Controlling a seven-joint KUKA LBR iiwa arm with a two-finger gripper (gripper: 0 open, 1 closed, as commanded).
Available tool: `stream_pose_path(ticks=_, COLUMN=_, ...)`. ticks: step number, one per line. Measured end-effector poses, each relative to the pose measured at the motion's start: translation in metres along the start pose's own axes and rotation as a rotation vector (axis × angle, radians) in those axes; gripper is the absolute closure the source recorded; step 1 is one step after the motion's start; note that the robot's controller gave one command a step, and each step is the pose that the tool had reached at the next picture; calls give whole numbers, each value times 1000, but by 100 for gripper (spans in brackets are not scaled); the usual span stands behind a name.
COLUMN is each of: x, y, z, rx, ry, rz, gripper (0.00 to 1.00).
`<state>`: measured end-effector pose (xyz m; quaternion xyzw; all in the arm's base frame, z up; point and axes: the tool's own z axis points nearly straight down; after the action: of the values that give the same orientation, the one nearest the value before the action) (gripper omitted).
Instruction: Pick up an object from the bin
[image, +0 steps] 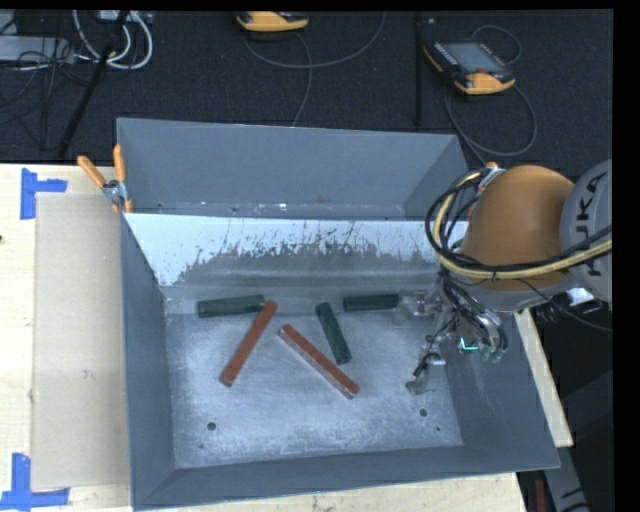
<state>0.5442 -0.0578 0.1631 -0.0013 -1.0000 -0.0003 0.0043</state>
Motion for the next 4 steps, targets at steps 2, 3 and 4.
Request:
stream_pose_path(ticks=2, x=-43, y=76, z=82, rx=1, ry=-13, rz=-123, gripper=100)
stream_pose_path(ticks=3, x=-41, y=76, z=87, rx=1, ry=-11, rz=-123, gripper=0)
stream_pose_path(ticks=4, x=-69, y=87, z=14, rx=0, ry=-19, rz=-72, gripper=0)
